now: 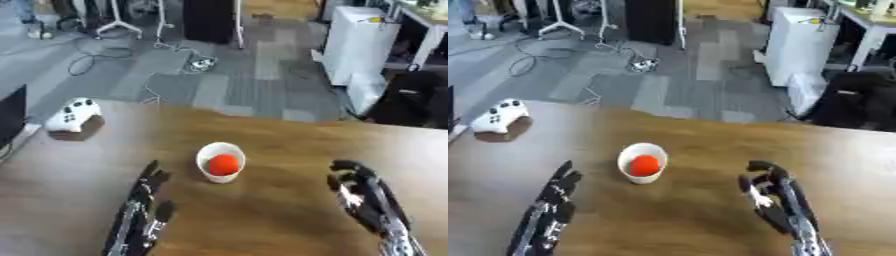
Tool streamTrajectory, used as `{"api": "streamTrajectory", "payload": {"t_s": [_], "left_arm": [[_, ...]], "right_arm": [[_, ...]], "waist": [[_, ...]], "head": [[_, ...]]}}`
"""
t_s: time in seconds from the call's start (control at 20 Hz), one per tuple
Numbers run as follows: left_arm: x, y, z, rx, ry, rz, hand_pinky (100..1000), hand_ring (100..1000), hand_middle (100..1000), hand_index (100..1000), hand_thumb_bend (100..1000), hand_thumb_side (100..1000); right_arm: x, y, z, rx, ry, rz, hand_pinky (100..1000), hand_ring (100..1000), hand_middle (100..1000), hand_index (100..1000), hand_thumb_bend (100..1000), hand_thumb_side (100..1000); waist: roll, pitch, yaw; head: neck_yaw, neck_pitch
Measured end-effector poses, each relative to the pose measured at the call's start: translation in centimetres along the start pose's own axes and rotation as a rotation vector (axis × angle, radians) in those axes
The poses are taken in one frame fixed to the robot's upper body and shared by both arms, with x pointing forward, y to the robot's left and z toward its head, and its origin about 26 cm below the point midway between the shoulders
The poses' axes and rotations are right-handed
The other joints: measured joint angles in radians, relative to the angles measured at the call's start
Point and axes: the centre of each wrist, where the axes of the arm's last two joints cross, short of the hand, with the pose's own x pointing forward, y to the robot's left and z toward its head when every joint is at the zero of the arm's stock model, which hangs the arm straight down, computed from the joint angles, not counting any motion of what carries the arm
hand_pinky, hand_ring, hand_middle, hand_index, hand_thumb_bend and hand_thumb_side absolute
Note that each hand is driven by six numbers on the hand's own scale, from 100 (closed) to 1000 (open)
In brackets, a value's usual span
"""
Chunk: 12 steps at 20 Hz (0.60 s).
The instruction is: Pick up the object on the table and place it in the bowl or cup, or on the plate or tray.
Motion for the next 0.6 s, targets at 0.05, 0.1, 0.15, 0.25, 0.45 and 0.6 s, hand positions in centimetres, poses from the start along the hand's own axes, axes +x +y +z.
{"api": "streamTrajectory", "payload": {"t_s": [0.05, 0.1, 0.15, 0.25, 0.45, 0.6], "left_arm": [[-0.1, 0.0, 0.0, 0.001, 0.004, 0.001, 1000, 1000, 1000, 811, 660, 773], [-0.2, 0.0, 0.1, 0.003, 0.007, 0.003, 1000, 1000, 1000, 811, 660, 773], [-0.3, 0.0, 0.1, 0.004, 0.01, 0.004, 1000, 1000, 1000, 811, 661, 773], [-0.4, 0.0, 0.2, 0.006, 0.012, 0.007, 1000, 1000, 1000, 811, 663, 774], [-0.4, 0.0, 0.2, 0.004, 0.012, 0.012, 1000, 1000, 1000, 811, 666, 775], [-0.3, 0.0, 0.2, 0.0, 0.013, 0.013, 1000, 1000, 1000, 811, 664, 772]], "right_arm": [[-0.4, 0.3, 0.8, 0.001, 0.02, -0.01, 198, 492, 635, 783, 500, 564], [-0.7, 0.6, 1.5, 0.002, 0.037, -0.019, 191, 481, 625, 777, 496, 551], [-0.9, 0.8, 2.0, -0.001, 0.05, -0.026, 189, 478, 623, 776, 494, 547], [-1.2, 1.1, 2.9, -0.01, 0.068, -0.044, 188, 473, 618, 775, 491, 540], [-0.9, 1.3, 3.4, -0.029, 0.065, -0.067, 184, 463, 605, 765, 500, 537], [-0.3, 1.3, 3.2, -0.038, 0.05, -0.071, 183, 463, 602, 761, 472, 531]], "waist": [[0.001, -0.004, 0.0], [0.003, -0.01, 0.001], [0.006, -0.015, 0.003], [0.011, -0.021, 0.008], [0.023, -0.029, 0.016], [0.028, -0.03, 0.019]], "head": [[0.0, -0.003], [0.0, -0.004], [0.0, -0.005], [0.0, -0.008], [0.004, -0.009], [0.004, -0.023]]}}
